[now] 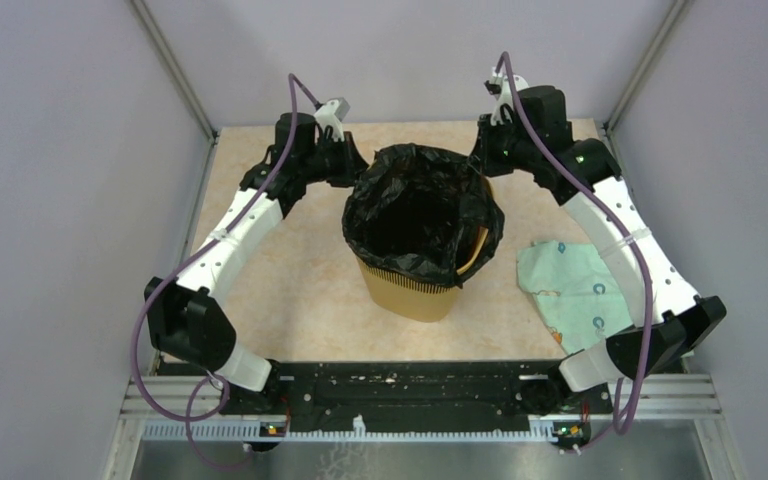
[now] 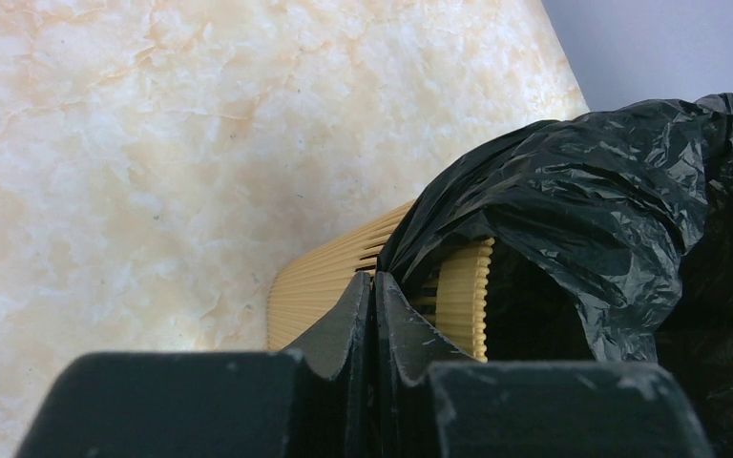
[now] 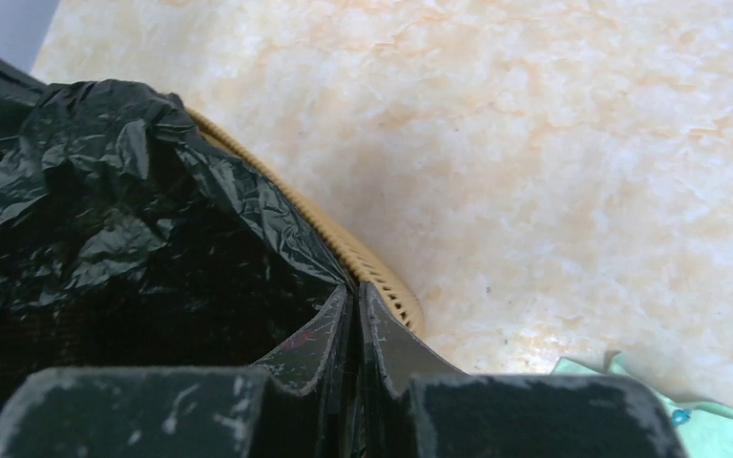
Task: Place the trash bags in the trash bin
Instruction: Place the trash bag in the trash bin.
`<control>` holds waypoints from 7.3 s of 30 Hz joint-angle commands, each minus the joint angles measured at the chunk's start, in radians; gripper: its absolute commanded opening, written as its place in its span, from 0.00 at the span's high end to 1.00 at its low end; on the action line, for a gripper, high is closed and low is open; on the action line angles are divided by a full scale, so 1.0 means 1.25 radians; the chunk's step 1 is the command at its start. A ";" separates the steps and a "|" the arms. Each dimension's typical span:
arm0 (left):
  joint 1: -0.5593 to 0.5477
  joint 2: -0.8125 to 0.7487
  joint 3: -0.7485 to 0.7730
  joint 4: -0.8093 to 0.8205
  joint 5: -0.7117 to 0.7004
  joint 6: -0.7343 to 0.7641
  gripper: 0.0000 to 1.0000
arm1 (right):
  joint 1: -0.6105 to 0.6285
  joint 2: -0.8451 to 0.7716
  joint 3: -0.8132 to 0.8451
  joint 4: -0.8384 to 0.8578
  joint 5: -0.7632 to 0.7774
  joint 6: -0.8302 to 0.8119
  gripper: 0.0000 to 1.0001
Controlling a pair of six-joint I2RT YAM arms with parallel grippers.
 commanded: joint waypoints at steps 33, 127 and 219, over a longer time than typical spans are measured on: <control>-0.012 0.024 0.012 0.047 0.020 -0.002 0.90 | -0.024 -0.122 -0.017 -0.021 -0.078 -0.004 0.46; -0.047 -0.032 -0.086 0.038 -0.111 -0.098 1.00 | -0.133 -0.173 -0.720 1.094 -0.399 0.592 1.00; -0.053 0.026 -0.024 0.027 -0.089 -0.087 1.00 | -0.134 -0.353 -0.544 0.414 -0.100 0.240 1.00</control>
